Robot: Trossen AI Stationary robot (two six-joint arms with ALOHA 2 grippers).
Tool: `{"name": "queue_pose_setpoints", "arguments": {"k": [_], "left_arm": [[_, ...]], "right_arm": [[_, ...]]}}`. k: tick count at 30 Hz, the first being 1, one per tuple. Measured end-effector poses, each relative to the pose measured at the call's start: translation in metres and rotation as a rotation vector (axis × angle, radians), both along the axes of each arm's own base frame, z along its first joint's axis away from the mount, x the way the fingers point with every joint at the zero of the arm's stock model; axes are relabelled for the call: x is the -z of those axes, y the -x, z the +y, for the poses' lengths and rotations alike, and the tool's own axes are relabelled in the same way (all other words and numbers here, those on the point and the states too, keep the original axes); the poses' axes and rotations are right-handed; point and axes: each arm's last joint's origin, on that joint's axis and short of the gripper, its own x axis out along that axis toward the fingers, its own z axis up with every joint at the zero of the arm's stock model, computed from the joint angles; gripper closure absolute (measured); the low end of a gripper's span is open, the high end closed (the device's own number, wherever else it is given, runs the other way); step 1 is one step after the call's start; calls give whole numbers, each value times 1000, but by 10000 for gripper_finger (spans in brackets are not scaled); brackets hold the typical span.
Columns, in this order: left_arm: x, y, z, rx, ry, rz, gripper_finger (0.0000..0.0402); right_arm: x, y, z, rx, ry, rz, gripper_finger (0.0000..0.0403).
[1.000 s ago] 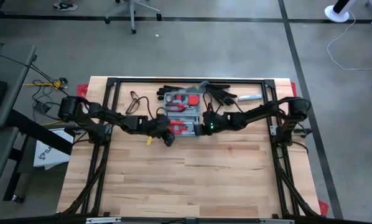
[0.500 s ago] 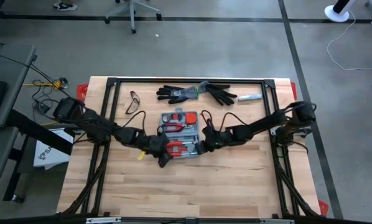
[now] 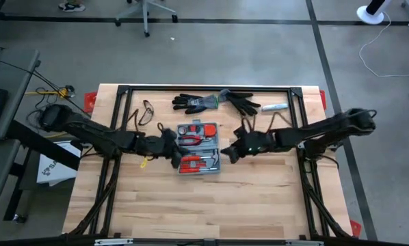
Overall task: Prefit tool cases
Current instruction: Remove the orange measuring tool from the gray tool box
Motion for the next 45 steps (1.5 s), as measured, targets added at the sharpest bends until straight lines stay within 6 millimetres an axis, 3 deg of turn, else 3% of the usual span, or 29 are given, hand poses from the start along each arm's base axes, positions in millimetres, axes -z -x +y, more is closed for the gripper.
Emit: {"name": "queue_pose_setpoints", "arguments": {"k": [5,12,16,21,27,33,37,45], "left_arm": [[-6,-16,20,-45,-70,223,401],[-15,-60,40,-26,-111,429,401],[-8,-85,48,47,-94,467,393],[12,-107,60,203,-147,534,351],[35,-112,78,278,-165,633,264],[36,-109,91,244,-209,668,191],[39,-110,97,260,-225,669,174],[69,-118,99,316,-235,725,172]], "right_arm": [[-19,24,-12,-8,78,26,403],[-21,48,-22,-40,151,162,403],[-17,50,-22,-56,174,213,403],[-13,48,-24,-1,218,239,403],[-11,47,-26,86,244,249,403],[-11,47,-28,160,255,250,403],[-9,47,-30,191,276,260,402],[0,42,-40,222,291,313,402]]}}
